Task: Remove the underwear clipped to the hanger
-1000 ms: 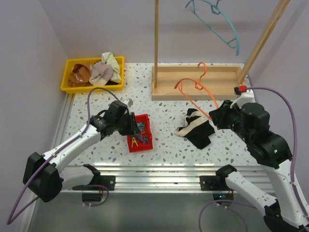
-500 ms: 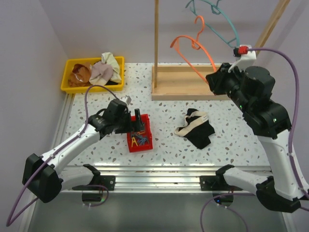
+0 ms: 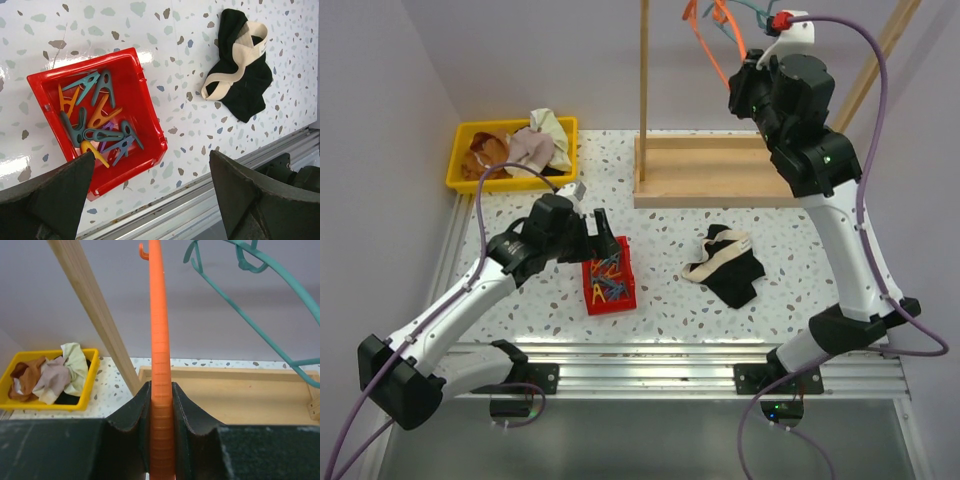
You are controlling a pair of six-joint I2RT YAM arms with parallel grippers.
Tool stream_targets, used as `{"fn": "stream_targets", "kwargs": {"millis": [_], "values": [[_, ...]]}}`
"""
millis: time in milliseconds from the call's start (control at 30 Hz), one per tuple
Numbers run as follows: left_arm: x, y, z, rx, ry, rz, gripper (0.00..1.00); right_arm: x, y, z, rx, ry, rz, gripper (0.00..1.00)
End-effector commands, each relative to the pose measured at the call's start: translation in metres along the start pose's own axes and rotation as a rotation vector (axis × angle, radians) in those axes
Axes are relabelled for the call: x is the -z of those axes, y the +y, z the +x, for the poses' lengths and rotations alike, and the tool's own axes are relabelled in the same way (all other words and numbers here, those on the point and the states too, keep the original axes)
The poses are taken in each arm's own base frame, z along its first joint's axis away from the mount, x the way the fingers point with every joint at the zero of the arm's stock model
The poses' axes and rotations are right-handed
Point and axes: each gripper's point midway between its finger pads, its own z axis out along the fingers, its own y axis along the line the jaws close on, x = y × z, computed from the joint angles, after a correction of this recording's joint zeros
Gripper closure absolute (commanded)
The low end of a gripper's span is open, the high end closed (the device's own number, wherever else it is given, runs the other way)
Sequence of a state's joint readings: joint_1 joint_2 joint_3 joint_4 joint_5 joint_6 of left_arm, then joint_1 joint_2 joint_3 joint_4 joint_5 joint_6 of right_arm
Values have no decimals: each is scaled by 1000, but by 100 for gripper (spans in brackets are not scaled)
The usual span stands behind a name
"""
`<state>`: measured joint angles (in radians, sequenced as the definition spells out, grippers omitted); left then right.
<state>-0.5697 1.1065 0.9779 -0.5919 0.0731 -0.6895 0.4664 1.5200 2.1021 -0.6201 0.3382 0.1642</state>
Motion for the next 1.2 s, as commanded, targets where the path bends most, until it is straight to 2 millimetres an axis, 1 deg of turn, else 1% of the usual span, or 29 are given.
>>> {"fn": "stream_targets", "kwargs": {"millis": [0,33,67,100,200,233,400,533,600,633,700,767,800,933,1100,1167], "values": [[12,-7,-14,11,-51,16,0,-4,-5,-43,-22,-137,47,100],[13,-8,-13,13,-50,17,0,-13,-2,-35,-18,-113,52,100],[13,-8,-13,12,-50,19,0,-12,-3,-40,-25,-121,56,100],[13,-8,-13,16,-50,17,0,-13,-4,-39,-29,-112,60,100],[17,-12,-17,16,-62,31,0,-13,-4,-28,-36,-85,66,100],[18,-14,-19,17,-67,38,0,-15,-5,-21,-30,-70,70,100],[19,-21,-25,6,-74,61,0,-19,-7,-13,-18,-40,84,100],[19,-33,-35,-15,-82,92,0,-20,-8,-8,-19,-17,90,100],[19,-37,-41,-28,-91,97,0,-21,-8,-7,-18,-15,96,100],[20,-41,-47,-33,-100,103,0,-22,-9,-10,-22,-23,98,100],[20,-45,-51,-39,-102,109,0,-27,-7,-8,-21,-17,99,100],[19,-50,-56,-45,-104,119,0,-27,-7,-12,-21,-18,105,100],[18,-51,-56,-45,-101,123,0,-30,-8,-9,-17,-9,108,100],[19,-54,-59,-46,-104,131,0,-33,-8,-9,-27,-11,113,100],[21,-58,-62,-61,-117,152,0,-33,-7,-8,-33,-10,110,100],[18,-59,-62,-65,-114,159,0,-33,-6,-8,-34,-10,104,95]]}}
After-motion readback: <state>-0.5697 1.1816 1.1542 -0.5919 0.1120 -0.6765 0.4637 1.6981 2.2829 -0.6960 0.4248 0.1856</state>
